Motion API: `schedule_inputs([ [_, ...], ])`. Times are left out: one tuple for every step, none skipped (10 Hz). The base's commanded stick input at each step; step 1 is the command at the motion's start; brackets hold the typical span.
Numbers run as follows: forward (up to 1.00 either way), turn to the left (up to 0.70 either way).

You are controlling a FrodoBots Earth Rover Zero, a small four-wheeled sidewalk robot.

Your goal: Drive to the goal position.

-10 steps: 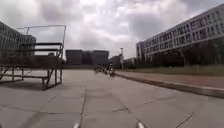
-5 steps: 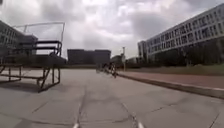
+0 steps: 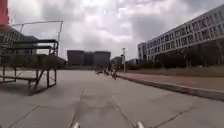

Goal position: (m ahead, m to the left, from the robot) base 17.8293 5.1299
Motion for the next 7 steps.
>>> schedule_inputs([
  [0.60, 0.00],
  [0.60, 0.00],
  [0.60, 0.00],
  [0.60, 0.00],
  [0.60, 0.01],
  [0.60, 0.06],
  [0.60, 0.12],
])
